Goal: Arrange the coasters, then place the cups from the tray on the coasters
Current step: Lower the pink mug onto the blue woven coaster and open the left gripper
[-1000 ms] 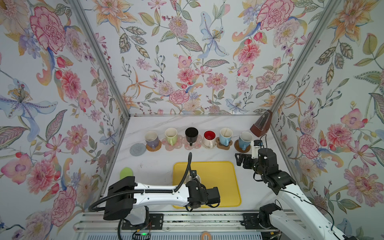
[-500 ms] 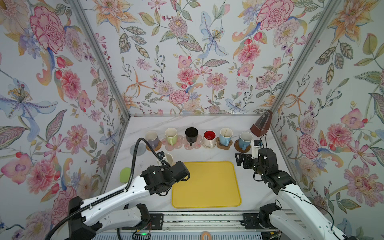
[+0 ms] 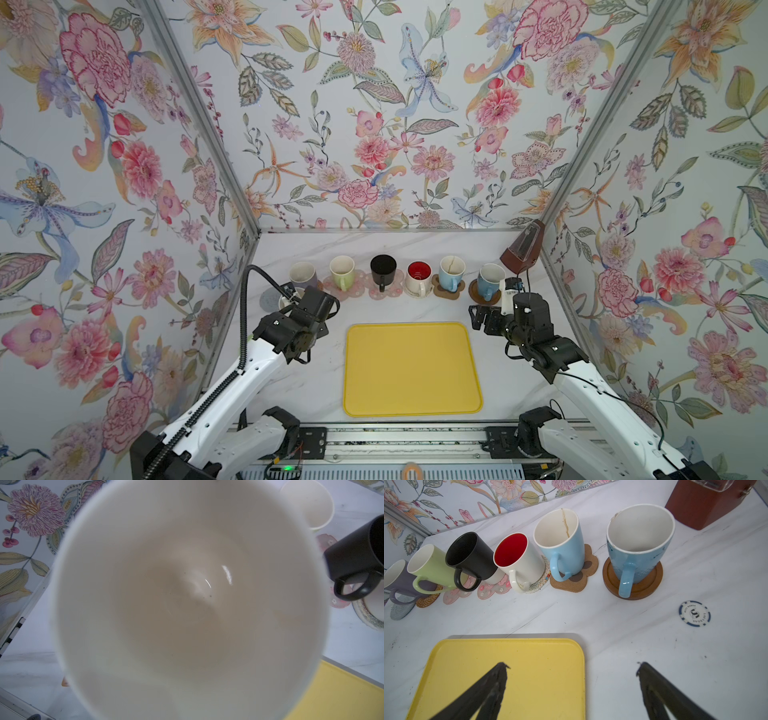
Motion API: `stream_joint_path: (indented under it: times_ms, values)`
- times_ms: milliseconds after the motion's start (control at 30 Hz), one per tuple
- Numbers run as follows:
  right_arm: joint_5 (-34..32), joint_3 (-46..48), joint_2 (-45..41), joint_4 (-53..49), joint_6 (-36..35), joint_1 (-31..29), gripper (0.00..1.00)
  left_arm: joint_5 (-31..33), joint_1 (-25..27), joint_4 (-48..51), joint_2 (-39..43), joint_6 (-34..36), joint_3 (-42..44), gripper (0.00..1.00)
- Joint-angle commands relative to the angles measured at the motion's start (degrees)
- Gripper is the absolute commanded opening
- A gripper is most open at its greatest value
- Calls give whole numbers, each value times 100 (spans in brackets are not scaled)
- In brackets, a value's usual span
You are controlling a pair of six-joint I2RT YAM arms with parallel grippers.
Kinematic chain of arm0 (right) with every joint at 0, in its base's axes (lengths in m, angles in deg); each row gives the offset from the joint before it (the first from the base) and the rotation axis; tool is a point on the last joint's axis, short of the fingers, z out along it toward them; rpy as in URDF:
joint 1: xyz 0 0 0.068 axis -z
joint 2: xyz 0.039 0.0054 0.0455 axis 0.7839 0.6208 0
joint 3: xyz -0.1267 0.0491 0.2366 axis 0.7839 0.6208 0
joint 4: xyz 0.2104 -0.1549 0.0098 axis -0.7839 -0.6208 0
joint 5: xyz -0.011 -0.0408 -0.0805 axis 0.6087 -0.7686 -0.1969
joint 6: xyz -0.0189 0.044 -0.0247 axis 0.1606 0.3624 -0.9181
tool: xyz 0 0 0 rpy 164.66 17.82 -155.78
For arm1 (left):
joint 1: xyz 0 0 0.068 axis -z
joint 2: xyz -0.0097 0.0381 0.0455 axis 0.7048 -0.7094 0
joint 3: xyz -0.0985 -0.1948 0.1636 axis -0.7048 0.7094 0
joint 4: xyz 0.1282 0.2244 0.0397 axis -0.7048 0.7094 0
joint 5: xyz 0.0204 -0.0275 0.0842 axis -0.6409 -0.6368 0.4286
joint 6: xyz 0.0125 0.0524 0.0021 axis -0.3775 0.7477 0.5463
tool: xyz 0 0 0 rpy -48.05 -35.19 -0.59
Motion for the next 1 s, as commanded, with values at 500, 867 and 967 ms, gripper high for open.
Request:
stream_joint_path:
  times_ms: [500, 867, 967]
  values:
    - [-57, -453, -152, -499, 53, 49, 99, -1507, -3055, -1909, -1673, 1808, -605, 0]
    - [-73, -518, -229, -674, 71, 66, 99, -1525, -3525, -2364, -2968, 2030, -1454, 0]
    - [-78, -550, -219, -691, 65, 82, 99, -1623, -3590, -2367, -3424, 2048, -1698, 0]
